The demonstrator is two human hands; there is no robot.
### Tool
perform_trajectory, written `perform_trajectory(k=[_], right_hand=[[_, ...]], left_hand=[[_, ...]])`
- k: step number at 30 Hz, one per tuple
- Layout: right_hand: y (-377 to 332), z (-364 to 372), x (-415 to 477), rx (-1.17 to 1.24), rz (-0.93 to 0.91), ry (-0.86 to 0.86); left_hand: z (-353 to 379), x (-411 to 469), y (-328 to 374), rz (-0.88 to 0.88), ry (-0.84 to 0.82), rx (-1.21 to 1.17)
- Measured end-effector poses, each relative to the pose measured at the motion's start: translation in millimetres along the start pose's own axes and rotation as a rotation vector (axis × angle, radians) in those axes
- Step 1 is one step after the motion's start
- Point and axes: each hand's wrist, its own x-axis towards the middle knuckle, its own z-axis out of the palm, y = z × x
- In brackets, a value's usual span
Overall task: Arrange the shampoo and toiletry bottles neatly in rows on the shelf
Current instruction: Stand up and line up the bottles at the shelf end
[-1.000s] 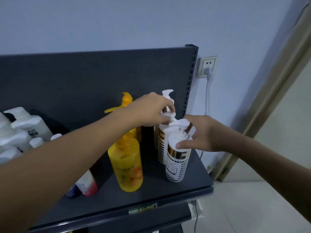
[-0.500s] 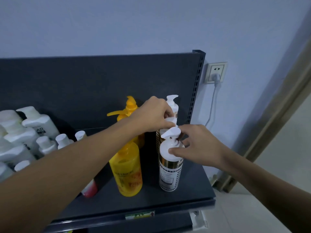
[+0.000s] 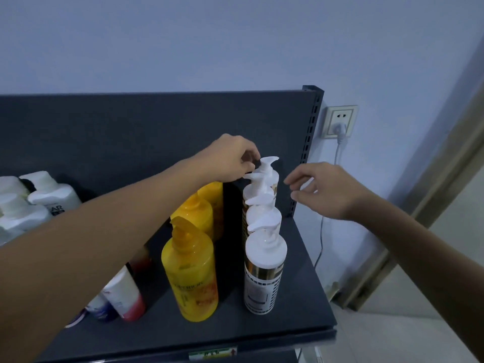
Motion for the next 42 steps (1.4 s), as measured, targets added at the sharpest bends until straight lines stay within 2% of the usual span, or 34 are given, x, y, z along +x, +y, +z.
perform_trajectory(k=[3,7,9,17,28,37,42], right_hand=[[5.1,9.2,24.6,0.012,0.038,-0.026],[5.9,26.8,40.1,0.080,0.033,-0.106],[5.2,35.3,47.7,0.027,0.007,-0.057],[7.9,57.1,69.8,0.078,0.004,0.090],[9.0,55.2,74.5,0.099,0.036,0.079],[7.8,59.2,73.5,0.153,0.044,0.176],[7.5,60.9,72.7,0.183,0.026,0.223]], left_hand=[[9.9,19.9,-1.4,0.011,-0.084,0.094],[22.3,41.6,-1.3,-0.097,0.049,0.046],[27.0,50.9,-0.8,-0.154,0.077,-0.006],[39.3,73.5,3.8,-0.242,0.007,-0.009],[35.2,77.4,6.7,-0.376,0.056,0.050],[39.7,79.3,14.5,-0.437,0.107,0.118],[36.9,79.4,15.8,-0.422,0.081,0.123]])
